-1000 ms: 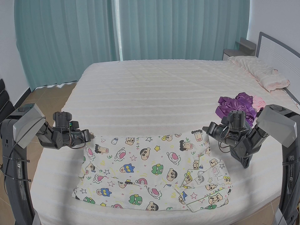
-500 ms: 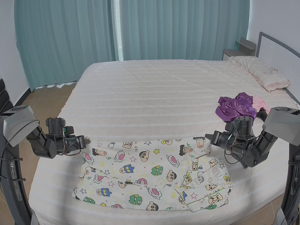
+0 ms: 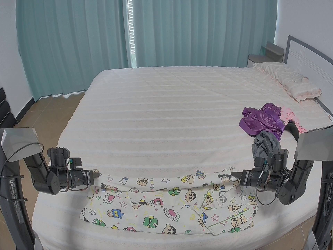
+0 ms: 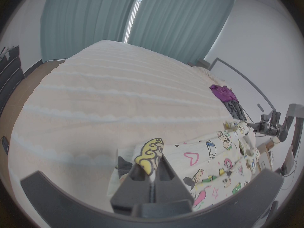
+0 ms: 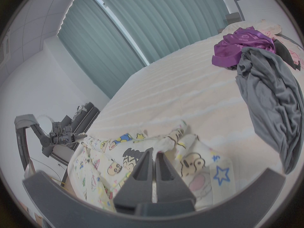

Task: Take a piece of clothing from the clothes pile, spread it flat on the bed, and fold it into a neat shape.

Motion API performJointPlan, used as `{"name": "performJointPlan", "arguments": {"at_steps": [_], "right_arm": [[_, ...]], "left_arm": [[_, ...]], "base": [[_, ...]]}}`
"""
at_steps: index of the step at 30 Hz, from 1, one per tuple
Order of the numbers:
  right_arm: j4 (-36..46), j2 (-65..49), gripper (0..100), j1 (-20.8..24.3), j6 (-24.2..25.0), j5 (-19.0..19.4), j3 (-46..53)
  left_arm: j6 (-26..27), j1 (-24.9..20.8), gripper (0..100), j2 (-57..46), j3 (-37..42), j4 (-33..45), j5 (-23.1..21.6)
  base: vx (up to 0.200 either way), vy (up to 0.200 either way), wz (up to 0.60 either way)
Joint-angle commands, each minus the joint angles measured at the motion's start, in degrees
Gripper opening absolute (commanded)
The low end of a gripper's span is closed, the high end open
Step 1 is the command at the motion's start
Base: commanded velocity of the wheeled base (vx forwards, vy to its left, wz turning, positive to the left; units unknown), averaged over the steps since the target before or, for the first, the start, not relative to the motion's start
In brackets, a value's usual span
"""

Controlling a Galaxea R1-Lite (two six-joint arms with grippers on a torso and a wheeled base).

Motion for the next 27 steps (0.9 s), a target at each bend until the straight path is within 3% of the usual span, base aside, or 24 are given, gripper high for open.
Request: {"name": "performJointPlan", "arguments": {"at_steps": [1,8,26,27], "right_arm": [[-1.4,2.0,0,0.5,-1.7,0.1,4.1],[-3.6,3.9,0,1.5,-5.7,0.1,9.5],[-3.9,4.1,0,2.1,-6.4,-0.1,13.2],[-3.9,4.1,100,2.1,-6.4,-0.2,13.2]], "left_arm": [[1.0,0.0,0,1.8,3.3,-1.7,-0.2],[1.1,0.0,0,5.6,4.6,-7.0,-0.1],[0.9,0.0,0,6.3,5.1,-7.6,-0.1],[0.8,0.0,0,6.4,5.0,-7.6,-0.1]], "base": [[0.0,0.0,0.0],[0.0,0.0,0.0],[0.0,0.0,0.0],[0.0,0.0,0.0]]}}
